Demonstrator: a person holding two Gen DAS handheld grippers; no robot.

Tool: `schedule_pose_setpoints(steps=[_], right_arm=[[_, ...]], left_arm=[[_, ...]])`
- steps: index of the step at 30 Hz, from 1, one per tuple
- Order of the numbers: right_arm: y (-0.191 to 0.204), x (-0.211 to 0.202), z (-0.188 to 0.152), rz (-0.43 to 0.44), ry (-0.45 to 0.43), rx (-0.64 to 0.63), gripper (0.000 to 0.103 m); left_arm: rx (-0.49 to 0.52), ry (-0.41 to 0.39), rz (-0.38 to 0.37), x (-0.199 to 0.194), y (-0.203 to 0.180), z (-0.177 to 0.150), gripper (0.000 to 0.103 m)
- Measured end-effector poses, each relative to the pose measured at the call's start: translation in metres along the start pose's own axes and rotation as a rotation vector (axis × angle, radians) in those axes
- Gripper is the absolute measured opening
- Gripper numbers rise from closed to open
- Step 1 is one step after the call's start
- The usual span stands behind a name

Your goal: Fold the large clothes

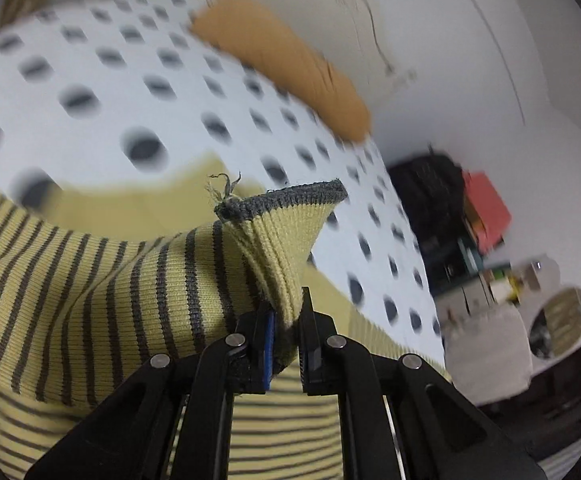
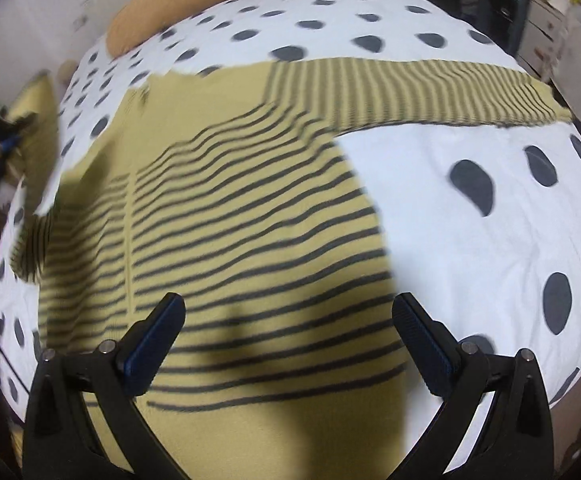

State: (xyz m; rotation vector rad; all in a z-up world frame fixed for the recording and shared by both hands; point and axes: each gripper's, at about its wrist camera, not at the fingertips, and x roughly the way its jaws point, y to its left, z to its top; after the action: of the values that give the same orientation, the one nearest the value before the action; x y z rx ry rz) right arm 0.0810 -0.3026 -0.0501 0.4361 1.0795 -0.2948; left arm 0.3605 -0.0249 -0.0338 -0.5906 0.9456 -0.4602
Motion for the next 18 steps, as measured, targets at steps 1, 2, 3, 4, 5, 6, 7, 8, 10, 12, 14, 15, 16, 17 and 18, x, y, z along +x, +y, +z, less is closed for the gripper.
schedule_pose_setpoints(steps=[1, 2, 3, 4, 5, 6, 7, 8, 10, 12, 14, 15, 16, 17, 18], right_arm=[[-0.011, -0.002, 0.005, 0.001, -0.007, 0.025, 0.103], [-0.021, -0.005, 0.010, -0.004, -0.017, 0.047, 0.103], [-0.030, -0.005, 0.016, -0.006, -0.021, 0.060, 0.103], [-0.038, -0.006, 0.020, -0.008, -0.028, 0.072, 0.103], [-0.044, -0.007, 0.025, -0.007, -0.035, 0.084, 0.103], [-0.049, -0.005, 0.029, -0.007, -0.040, 0.092, 0.103], [-0.054, -0.004, 0.035, -0.003, -0.042, 0.100, 0.103], [-0.060, -0.001, 0.040, 0.007, -0.043, 0.110, 0.103], [-0.064, 0.010, 0.054, 0.074, -0.034, 0.143, 0.103], [-0.067, 0.020, 0.067, 0.132, -0.019, 0.163, 0.103], [-0.060, 0.039, 0.083, 0.176, -0.010, 0.164, 0.103], [-0.053, 0.051, 0.092, 0.204, 0.003, 0.157, 0.103], [-0.046, 0.062, 0.100, 0.234, 0.016, 0.155, 0.103], [-0.038, 0.076, 0.108, 0.274, 0.037, 0.155, 0.103], [-0.030, 0.090, 0.116, 0.309, 0.059, 0.162, 0.103]], left_arm=[[0.026, 0.049, 0.002, 0.034, -0.018, -0.020, 0.008], [0.047, 0.074, 0.005, 0.053, -0.026, -0.034, 0.008], [0.077, 0.105, 0.008, 0.075, -0.038, -0.049, 0.008], [0.110, 0.135, 0.016, 0.097, -0.049, -0.065, 0.008], [0.121, 0.161, 0.025, 0.114, -0.055, -0.083, 0.009], [0.136, 0.196, 0.036, 0.132, -0.059, -0.093, 0.012], [0.151, 0.258, 0.056, 0.152, -0.062, -0.107, 0.017], [0.156, 0.320, 0.073, 0.163, -0.064, -0.124, 0.022], [0.131, 0.306, 0.029, 0.158, -0.057, -0.124, 0.027], [0.062, 0.297, 0.009, 0.131, -0.045, -0.110, 0.060], [0.022, 0.194, 0.013, 0.091, -0.028, -0.093, 0.074], [0.012, 0.140, 0.021, 0.068, -0.018, -0.083, 0.085], [0.006, 0.095, 0.039, 0.047, -0.004, -0.074, 0.087], [0.004, 0.066, 0.076, 0.029, 0.009, -0.064, 0.087], [0.001, 0.047, 0.125, 0.013, 0.025, -0.056, 0.087]])
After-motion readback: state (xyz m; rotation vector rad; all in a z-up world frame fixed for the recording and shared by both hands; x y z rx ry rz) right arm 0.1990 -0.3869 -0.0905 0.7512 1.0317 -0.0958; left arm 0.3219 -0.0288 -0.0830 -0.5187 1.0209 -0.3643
